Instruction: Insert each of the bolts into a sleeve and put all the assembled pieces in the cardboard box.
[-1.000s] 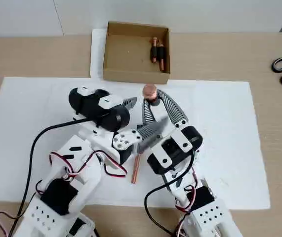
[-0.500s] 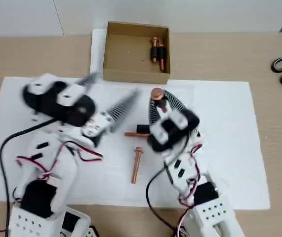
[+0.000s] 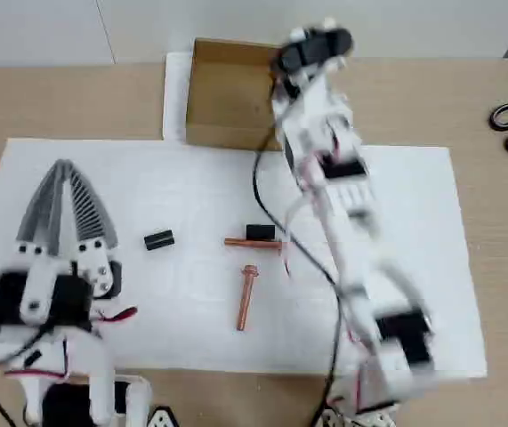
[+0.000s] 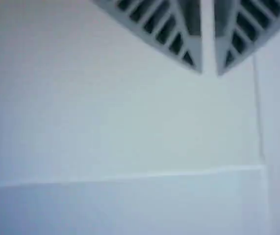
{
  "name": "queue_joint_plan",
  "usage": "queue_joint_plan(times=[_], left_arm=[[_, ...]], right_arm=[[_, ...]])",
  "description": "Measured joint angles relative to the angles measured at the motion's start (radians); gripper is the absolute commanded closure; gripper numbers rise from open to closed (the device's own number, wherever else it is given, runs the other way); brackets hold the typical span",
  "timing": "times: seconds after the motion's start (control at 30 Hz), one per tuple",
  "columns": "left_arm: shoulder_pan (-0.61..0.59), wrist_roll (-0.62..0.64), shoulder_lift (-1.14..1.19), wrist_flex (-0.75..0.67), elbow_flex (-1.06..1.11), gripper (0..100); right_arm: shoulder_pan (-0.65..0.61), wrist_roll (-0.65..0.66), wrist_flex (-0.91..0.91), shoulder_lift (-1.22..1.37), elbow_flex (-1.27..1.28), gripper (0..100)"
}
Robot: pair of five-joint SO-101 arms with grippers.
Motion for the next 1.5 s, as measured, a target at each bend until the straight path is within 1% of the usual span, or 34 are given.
queue_joint_plan(times=[0.03, 0.23, 0.33, 0.43, 0.5, 0.7, 0.77, 0.9, 0.93, 1.0, 1.1, 1.2, 1.37, 1.43, 1.5], left_arm=[[-0.018, -0.002, -0.029, 0.000, 0.018, 99], [-0.173, 0.000, -0.038, -0.003, 0.031, 99], [-0.218, -0.005, -0.038, -0.003, 0.035, 99], [-0.232, 0.000, -0.038, -0.003, 0.038, 99], [-0.235, -0.002, -0.038, -0.003, 0.038, 99], [-0.235, -0.002, -0.038, -0.003, 0.038, 99], [-0.235, -0.002, -0.038, -0.003, 0.041, 99], [-0.235, -0.002, -0.038, -0.003, 0.044, 99], [-0.235, -0.002, -0.038, -0.002, 0.044, 99], [-0.235, -0.002, -0.038, 0.017, 0.044, 99], [-0.235, -0.002, -0.038, 0.084, 0.044, 99], [-0.230, -0.002, -0.038, 0.175, 0.084, 99], [-0.173, 0.003, -0.038, 0.367, 0.114, 99], [-0.166, 0.038, -0.038, 0.396, 0.117, 99], [-0.158, 0.107, -0.038, 0.404, 0.115, 99]], right_arm=[[-0.006, 0.000, 0.000, 0.107, -0.109, 99.5], [-0.031, 0.000, 0.005, 0.755, -0.806, 99.4], [-0.041, 0.000, 0.035, 1.046, -1.174, 99.1], [-0.069, 0.000, 0.120, 1.263, -1.467, 99.1], [-0.077, 0.000, 0.170, 1.333, -1.573, 99.0], [-0.068, 0.000, 0.224, 1.356, -1.642, 98.5], [-0.074, 0.000, 0.244, 1.356, -1.642, 94.3], [-0.072, 0.000, 0.327, 1.356, -1.653, 79.6], [-0.072, 0.000, 0.359, 1.355, -1.653, 77.5], [-0.071, -0.003, 0.420, 1.347, -1.653, 77.3], [-0.072, -0.003, 0.506, 1.312, -1.653, 77.9], [-0.072, -0.017, 0.632, 1.224, -1.653, 77.9], [-0.074, -0.075, 0.970, 0.974, -1.654, 77.9], [-0.077, -0.078, 1.100, 0.884, -1.662, 77.9], [-0.080, -0.083, 1.223, 0.813, -1.671, 77.9]])
